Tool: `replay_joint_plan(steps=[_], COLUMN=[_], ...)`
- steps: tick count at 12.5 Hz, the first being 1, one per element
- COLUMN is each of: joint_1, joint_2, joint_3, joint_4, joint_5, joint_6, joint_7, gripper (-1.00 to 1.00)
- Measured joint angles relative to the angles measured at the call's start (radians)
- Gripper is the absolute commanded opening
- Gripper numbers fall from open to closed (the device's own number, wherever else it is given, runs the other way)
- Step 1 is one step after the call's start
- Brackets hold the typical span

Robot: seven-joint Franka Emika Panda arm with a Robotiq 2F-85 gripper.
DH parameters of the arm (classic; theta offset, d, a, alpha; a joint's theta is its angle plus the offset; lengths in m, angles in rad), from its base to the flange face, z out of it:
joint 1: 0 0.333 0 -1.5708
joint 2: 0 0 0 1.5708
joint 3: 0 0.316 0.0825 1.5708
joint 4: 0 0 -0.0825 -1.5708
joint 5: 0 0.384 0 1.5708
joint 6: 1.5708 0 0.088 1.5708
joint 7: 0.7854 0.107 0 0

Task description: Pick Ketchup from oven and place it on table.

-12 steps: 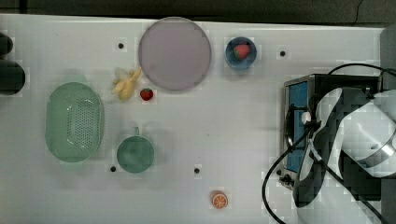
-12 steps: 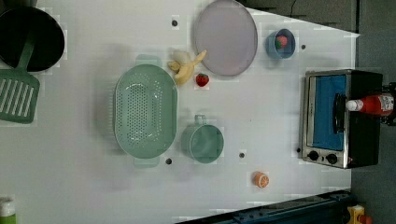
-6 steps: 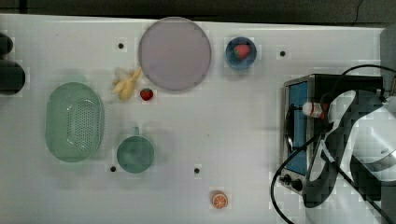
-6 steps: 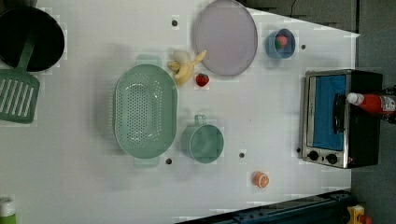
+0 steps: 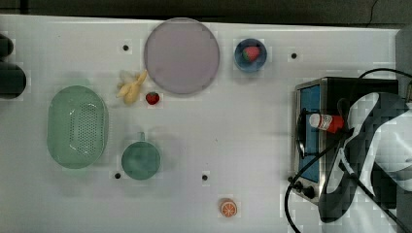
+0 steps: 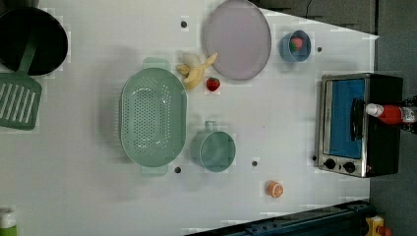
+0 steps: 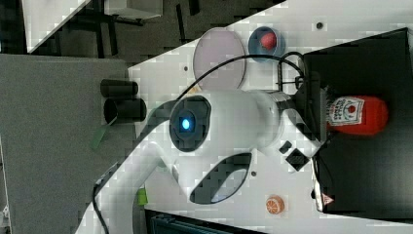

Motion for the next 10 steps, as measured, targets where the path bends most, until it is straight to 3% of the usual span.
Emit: replay_joint_plan(steps=[2, 4, 10], joint_1=[0.009, 0.017, 0.107], joint_2=[-0.032, -0.087, -0.315], joint_3=[0.005, 0.03, 0.196], joint_4=[0.034, 0.096, 0.188], joint_5=[-0.024, -0.137, -0.165], joint_6=[-0.087, -0.131, -0.361], joint_7=[0.0, -0.003, -0.009], gripper=[0.27, 0.27, 0.27])
